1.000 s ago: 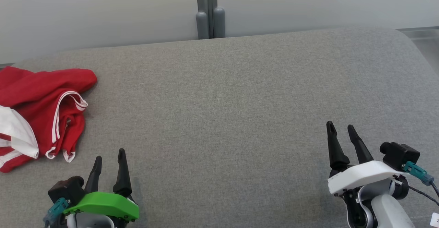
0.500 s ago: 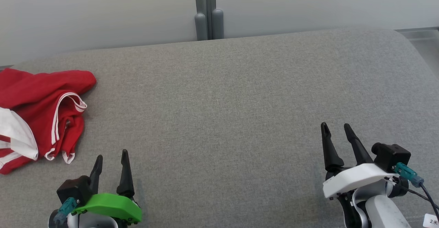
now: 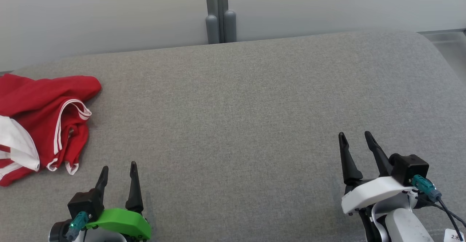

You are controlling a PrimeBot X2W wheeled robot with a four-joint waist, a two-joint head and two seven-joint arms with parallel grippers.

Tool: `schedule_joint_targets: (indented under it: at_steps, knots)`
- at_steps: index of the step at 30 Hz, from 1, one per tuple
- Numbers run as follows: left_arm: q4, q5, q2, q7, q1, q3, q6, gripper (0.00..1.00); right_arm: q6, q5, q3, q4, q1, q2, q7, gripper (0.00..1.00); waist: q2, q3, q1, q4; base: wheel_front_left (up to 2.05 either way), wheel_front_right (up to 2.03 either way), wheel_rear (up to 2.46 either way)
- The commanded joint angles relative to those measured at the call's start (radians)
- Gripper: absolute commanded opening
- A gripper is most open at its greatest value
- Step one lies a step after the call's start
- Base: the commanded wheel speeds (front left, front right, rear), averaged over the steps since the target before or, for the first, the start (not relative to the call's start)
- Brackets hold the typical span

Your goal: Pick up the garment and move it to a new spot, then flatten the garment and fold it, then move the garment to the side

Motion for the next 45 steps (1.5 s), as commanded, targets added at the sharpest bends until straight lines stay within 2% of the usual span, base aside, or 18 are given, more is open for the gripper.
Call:
schedule_joint_targets:
  at_steps: [1,11,24,28,33,45]
  knots:
    - [-0.001,0.021,0.008,-0.007,0.007,0.002,0.006,1.0,0.0,-0.022,-0.003,0.001,-0.002,-0.001,-0.009,1.0,-0.0001,0.0,-0.0001,-0.001,0.0,0.0,0.0]
    - [0.005,0.084,0.008,-0.026,0.013,0.008,0.018,1.0,0.0,-0.097,-0.014,0.009,0.007,-0.001,-0.027,1.0,-0.0001,0.003,-0.0001,-0.004,0.0,0.0,0.0]
    - [0.005,0.076,0.008,-0.022,0.019,0.017,0.022,1.0,0.0,-0.096,-0.017,0.014,0.012,0.002,-0.026,1.0,-0.0001,0.002,-0.0001,0.008,0.0,0.0,0.0]
    - [0.002,0.063,0.008,-0.022,0.011,0.019,0.027,1.0,0.0,-0.09,-0.003,0.009,0.001,0.002,-0.026,1.0,-0.0001,0.012,-0.0001,0.032,0.0,0.0,0.0]
    - [0.006,0.037,0.008,-0.022,0.003,0.022,0.036,1.0,0.0,-0.086,0.01,0.002,-0.002,-0.002,-0.026,1.0,-0.0001,0.027,-0.0001,0.103,0.0,0.0,0.0]
    - [0.026,0.006,0.007,-0.022,0.033,0.053,0.047,1.0,0.0,-0.055,0.069,0.031,-0.035,-0.005,-0.026,1.0,-0.0001,0.056,-0.0001,0.36,0.0,0.0,0.0]
